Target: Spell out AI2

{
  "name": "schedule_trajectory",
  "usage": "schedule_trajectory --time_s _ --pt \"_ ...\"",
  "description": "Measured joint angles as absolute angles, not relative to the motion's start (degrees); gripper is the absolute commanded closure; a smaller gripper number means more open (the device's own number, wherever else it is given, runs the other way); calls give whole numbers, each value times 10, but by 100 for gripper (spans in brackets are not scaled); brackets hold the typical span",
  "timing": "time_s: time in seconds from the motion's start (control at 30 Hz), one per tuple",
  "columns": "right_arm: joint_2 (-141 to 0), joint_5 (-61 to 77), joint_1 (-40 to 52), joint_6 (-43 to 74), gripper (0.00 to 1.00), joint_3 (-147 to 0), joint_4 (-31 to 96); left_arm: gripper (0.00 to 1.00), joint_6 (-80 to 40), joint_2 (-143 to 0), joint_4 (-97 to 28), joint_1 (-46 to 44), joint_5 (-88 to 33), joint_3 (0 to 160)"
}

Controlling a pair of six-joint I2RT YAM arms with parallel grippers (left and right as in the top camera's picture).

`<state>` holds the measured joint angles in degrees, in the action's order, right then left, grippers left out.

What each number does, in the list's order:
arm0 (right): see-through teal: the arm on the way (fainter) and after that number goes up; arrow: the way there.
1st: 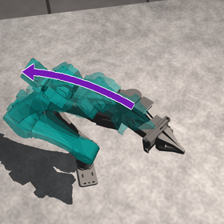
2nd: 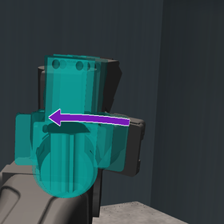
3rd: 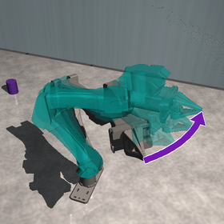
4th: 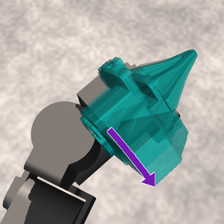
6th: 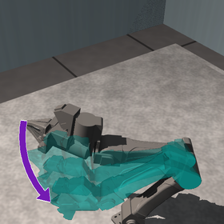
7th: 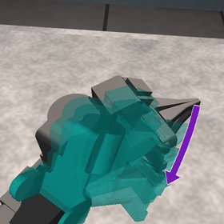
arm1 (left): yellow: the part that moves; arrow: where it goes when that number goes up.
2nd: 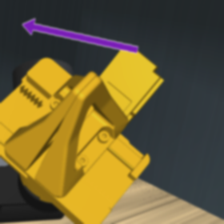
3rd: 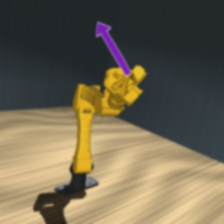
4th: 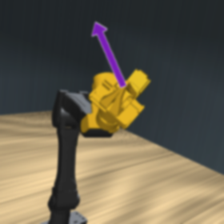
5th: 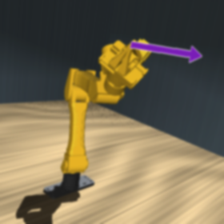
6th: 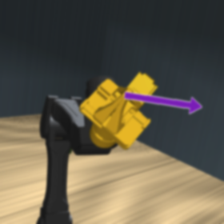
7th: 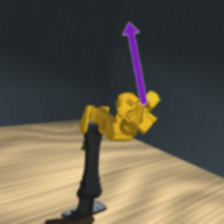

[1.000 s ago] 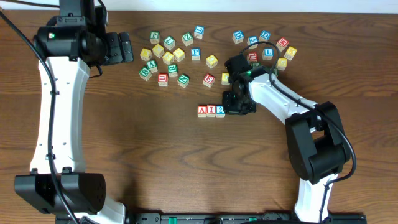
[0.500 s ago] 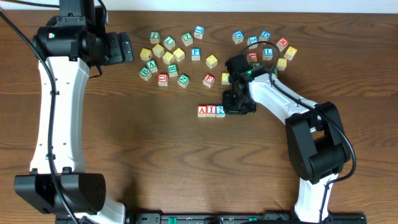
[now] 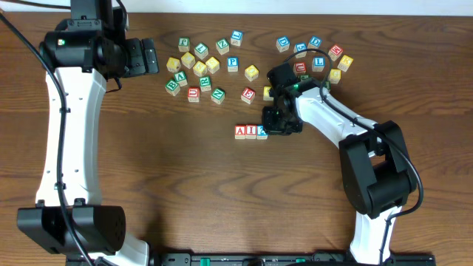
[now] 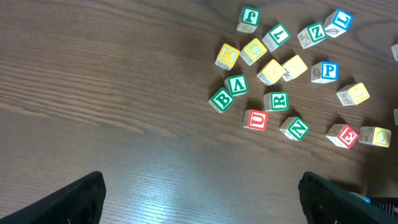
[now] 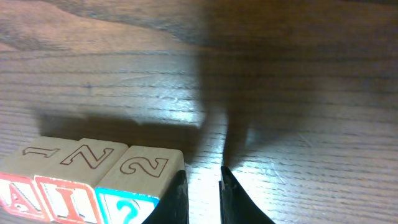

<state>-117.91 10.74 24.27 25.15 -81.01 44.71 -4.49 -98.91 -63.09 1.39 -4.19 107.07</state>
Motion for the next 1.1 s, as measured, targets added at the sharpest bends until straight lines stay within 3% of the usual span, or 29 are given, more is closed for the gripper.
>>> schedule_trajectory --time_s 0.4,0.7,0.77,0.87,0.93,0.97,1.1 --pt "-1179 118 247 246 89 -810 433 2 -45 -989 -631 14 -42 1071" --pt "-1159 102 231 219 81 -856 509 2 -45 -989 -631 14 -42 1071" --pt "-1134 86 220 212 75 -879 540 2 -45 -989 -631 14 -42 1071" --pt "-1078 68 205 199 49 -916 576 2 -45 -989 -631 14 -42 1071" --pt "-1032 59 197 194 11 -938 595 2 -45 -989 -631 14 -42 1071" --pt "-1008 56 194 190 1 -947 610 2 -45 -989 -631 14 -42 1071" --pt "-899 27 189 177 1 -959 664 2 -45 -989 -631 14 -42 1071"
